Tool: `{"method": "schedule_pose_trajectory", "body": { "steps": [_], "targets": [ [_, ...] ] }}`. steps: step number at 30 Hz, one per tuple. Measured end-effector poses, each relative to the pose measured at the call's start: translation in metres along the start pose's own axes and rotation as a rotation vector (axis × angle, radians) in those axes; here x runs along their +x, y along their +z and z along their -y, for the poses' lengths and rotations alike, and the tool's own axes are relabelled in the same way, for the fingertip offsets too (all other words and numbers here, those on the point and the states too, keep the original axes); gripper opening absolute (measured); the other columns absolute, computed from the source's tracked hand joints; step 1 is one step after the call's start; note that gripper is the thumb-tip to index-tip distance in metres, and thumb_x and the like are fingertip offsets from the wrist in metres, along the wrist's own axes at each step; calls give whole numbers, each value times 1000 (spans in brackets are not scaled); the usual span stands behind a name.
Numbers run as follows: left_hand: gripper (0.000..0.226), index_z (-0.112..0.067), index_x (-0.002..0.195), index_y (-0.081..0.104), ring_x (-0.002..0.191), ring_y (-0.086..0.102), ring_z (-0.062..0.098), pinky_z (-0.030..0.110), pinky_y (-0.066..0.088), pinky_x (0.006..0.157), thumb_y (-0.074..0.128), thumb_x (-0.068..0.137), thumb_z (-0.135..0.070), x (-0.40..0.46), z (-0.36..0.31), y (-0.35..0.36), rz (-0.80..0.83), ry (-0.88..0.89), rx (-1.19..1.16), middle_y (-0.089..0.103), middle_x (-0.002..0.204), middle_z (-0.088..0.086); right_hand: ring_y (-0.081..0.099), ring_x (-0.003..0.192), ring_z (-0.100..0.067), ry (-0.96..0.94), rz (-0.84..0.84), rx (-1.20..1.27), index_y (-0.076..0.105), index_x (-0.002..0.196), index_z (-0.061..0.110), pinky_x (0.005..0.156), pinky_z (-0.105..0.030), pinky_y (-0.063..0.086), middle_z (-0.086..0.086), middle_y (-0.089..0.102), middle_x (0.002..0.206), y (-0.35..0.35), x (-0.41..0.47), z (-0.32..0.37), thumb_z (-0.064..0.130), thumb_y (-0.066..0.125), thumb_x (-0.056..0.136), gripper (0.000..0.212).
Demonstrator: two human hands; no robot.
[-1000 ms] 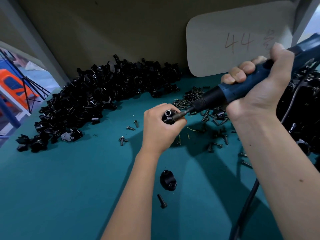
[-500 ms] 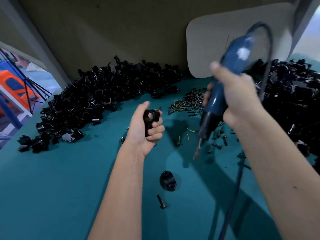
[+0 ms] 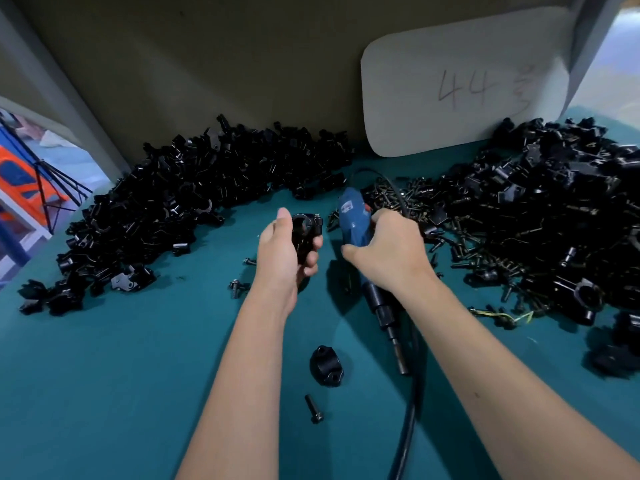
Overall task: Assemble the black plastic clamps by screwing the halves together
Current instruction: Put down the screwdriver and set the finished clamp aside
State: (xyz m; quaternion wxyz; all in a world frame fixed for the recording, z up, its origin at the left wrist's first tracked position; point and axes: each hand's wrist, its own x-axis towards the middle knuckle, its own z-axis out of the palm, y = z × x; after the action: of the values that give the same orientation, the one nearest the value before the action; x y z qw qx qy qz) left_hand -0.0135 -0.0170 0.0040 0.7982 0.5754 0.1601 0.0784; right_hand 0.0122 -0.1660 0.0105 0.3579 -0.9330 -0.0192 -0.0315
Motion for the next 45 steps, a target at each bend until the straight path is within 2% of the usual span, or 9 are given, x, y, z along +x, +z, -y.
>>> {"method": "schedule_pose_trajectory", "body": {
  "steps": [4, 8, 15, 20, 24, 30, 34, 38, 45],
  "targets": [
    [40, -12, 102, 49, 53, 55, 12, 27, 42, 43, 35, 111, -48, -5, 6, 18, -71, 191, 207, 68, 69, 0, 58, 85, -17, -171, -232, -11, 67, 104, 19, 73, -29, 41, 1, 60, 104, -17, -2, 9, 42, 71, 93, 26],
    [47, -15, 98, 54, 79, 59, 9, 45, 55, 77, 38, 106, -58, -13, 9, 51, -141, 248, 270, 61, 87, -3, 62, 69, -3, -289, -57, 260, 74, 90, 21, 65, -17, 46, 9, 71, 75, -54, -5, 14, 42, 71, 94, 22],
    [64, 5, 98, 55, 82, 64, 34, 58, 57, 86, 45, 104, -58, -35, 0, 144, 115, 218, 331, 64, 90, 20, 63, 63, -12, -146, -209, 378, 78, 79, 19, 74, -46, 61, 0, 72, 70, -137, -4, -41, 36, 79, 86, 18],
    [71, 1, 86, 63, 74, 64, 36, 48, 55, 71, 35, 104, -62, -50, -16, 218, 226, 419, 677, 67, 80, 19, 61, 48, -13, 63, -448, 403, 74, 68, 17, 70, -45, 61, 5, 64, 53, -204, 5, -85, 43, 78, 77, 28],
    [54, -22, 63, 34, 60, 40, 17, 39, 26, 56, 37, 107, -55, -47, -11, 233, 192, 483, 786, 41, 62, -5, 67, 78, -34, 85, -452, -13, 76, 82, 5, 68, -33, 53, -19, 72, 78, -232, 13, -104, 39, 77, 84, 34],
    [37, -18, 69, 55, 76, 67, 31, 48, 60, 73, 55, 100, -37, -50, 29, 213, 354, 303, 707, 60, 64, -4, 65, 76, -17, -12, -268, -120, 76, 86, 17, 71, -26, 45, 7, 67, 74, -210, 22, -86, 33, 76, 89, 16],
    [12, -26, 91, 69, 84, 70, 23, 48, 62, 80, 59, 93, -19, -38, 34, 186, 334, 283, 683, 70, 86, -5, 66, 84, -15, -92, -240, -183, 75, 89, 17, 78, -26, 51, 6, 69, 80, -180, 21, -75, 24, 80, 87, 9],
    [18, -26, 80, 70, 79, 71, 20, 47, 63, 76, 60, 93, -18, -31, 33, 151, 241, 236, 672, 69, 79, -9, 65, 75, -14, -138, -308, -130, 76, 83, 15, 80, -29, 55, 5, 68, 73, -163, 21, -72, 19, 77, 88, 7],
    [5, -27, 88, 70, 70, 68, 11, 41, 64, 76, 75, 87, -26, -43, 32, 133, 527, 163, 800, 71, 82, -9, 63, 73, -15, -182, -295, -115, 77, 84, 14, 70, -22, 46, 2, 70, 76, -144, 41, -56, 11, 65, 91, 14]
  ]
}}
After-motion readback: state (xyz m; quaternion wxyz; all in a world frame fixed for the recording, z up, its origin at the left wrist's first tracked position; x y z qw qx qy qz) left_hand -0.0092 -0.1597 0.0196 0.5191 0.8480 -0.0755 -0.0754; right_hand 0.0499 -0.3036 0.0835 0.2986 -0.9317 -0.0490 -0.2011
